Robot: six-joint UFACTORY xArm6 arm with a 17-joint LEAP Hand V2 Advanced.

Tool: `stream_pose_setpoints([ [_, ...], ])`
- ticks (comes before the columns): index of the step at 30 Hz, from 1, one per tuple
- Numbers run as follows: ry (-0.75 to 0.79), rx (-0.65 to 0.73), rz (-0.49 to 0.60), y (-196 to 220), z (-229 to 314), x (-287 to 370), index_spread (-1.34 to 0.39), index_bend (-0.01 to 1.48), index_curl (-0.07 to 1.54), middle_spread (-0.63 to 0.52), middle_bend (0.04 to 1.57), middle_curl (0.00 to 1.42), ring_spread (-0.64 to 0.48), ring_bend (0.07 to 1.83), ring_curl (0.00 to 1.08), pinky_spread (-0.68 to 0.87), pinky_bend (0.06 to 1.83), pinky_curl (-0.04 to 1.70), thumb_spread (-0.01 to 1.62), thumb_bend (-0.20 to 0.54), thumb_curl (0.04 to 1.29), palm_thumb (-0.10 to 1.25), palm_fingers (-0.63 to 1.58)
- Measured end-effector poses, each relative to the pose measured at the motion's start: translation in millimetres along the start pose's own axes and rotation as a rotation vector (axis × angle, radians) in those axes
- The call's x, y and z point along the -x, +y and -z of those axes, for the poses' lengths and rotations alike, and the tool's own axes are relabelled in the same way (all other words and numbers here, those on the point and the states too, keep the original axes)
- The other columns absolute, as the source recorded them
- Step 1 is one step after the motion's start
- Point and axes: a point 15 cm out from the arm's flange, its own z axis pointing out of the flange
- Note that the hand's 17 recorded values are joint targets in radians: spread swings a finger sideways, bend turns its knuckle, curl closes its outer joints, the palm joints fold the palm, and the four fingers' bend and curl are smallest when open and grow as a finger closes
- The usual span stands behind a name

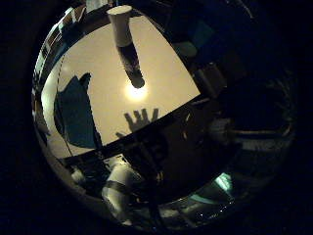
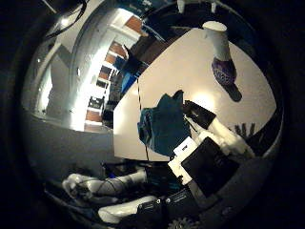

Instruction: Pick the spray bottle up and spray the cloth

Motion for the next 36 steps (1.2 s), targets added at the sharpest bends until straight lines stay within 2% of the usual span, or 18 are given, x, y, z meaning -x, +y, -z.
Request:
stream_pose_setpoints([
  [9, -0.051, 0.002, -0.114, 9.3, -7.2, -68.9, -0.32, 0.16, 0.29, 0.00, 0.29, 0.35, 0.15, 0.31, 0.23, 0.36, 0.38, 0.25, 1.00, -0.023, 0.38, 0.86, 0.32],
  [17, -0.190, -0.089, -0.203, 4.2, -26.0, -99.8, -0.26, 0.14, 0.27, 0.07, 0.27, 0.35, 0.18, 0.33, 0.24, 0.37, 0.43, 0.27, 1.02, -0.036, 0.32, 0.63, 0.22],
  [23, -0.271, -0.085, -0.221, 8.1, -50.2, -115.5, -0.24, 0.15, 0.26, 0.09, 0.28, 0.36, 0.20, 0.36, 0.25, 0.37, 0.45, 0.27, 1.01, -0.029, 0.30, 0.55, 0.20],
  [36, -0.426, -0.129, -0.211, 6.2, -99.3, -130.7, -0.18, 0.15, 0.26, 0.13, 0.31, 0.36, 0.22, 0.37, 0.25, 0.35, 0.43, 0.27, 0.99, -0.028, 0.30, 0.53, 0.16],
])
